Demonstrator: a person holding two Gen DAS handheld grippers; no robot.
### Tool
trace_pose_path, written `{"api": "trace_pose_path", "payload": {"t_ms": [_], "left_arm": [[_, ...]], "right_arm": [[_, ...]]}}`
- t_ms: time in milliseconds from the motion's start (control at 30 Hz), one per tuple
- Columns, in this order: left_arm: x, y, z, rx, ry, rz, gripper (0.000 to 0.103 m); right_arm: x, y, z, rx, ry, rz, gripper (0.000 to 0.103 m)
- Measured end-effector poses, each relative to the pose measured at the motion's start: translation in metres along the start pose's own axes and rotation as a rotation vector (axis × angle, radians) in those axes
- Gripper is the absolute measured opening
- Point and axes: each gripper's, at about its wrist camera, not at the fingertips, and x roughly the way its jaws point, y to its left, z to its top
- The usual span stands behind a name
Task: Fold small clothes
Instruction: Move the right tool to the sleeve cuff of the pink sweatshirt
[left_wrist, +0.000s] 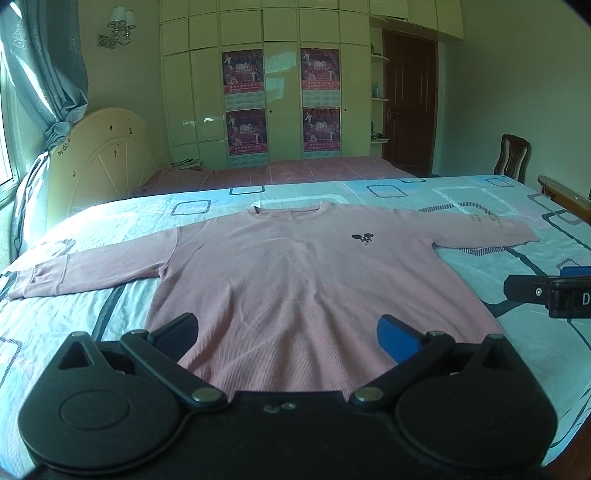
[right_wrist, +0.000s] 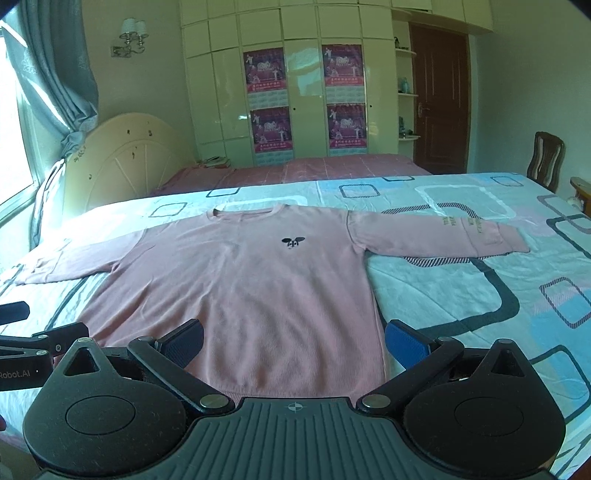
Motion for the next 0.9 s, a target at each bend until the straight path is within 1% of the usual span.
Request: {"api": "trace_pose_path", "payload": {"t_ms": [200,300,400,533,567,600,633,667,733,767,867,900], "left_arm": [[0.042,0.013,0.026,0.035,0.025,-0.049,0.102],[0.059,0.013,0.038,0.045,0.026,-0.074,0.102],[0.079,0.012,0.047,0.008,0.046,-0.106,0.102],[0.103,0.003,0.054,-0.025,0.064,-0.135,0.102],[0.108,0.0,0.055,-0.033,0.076,-0.159,0.102],[0.117,-0.001,0.056,-0.051,0.092,-0.204,0.102],[0.124,-0.004,0.057,-0.064,0.104,-0.225,0.101],[0.13,-0.008,0.058,-0.067,0.112,-0.23,0.1],[0.143,-0.019,0.06,-0.052,0.124,-0.228,0.094],[0.15,-0.024,0.061,-0.052,0.13,-0.225,0.093],[0.172,-0.039,0.068,-0.102,0.165,-0.222,0.094],[0.18,-0.045,0.07,-0.117,0.173,-0.216,0.095]], "right_arm": [[0.039,-0.001,0.028,0.053,0.016,-0.062,0.103],[0.051,-0.009,0.042,0.079,0.005,-0.096,0.103],[0.061,-0.025,0.054,0.106,-0.002,-0.139,0.103],[0.07,-0.062,0.064,0.148,-0.016,-0.166,0.103],[0.073,-0.075,0.067,0.165,-0.02,-0.172,0.103],[0.076,-0.087,0.069,0.184,-0.022,-0.181,0.103],[0.079,-0.1,0.071,0.203,-0.025,-0.191,0.103],[0.082,-0.113,0.073,0.22,-0.03,-0.201,0.103],[0.091,-0.14,0.077,0.25,-0.037,-0.227,0.103],[0.097,-0.156,0.079,0.271,-0.037,-0.233,0.103],[0.118,-0.204,0.084,0.322,-0.029,-0.24,0.103],[0.125,-0.22,0.086,0.33,-0.032,-0.249,0.102]]}}
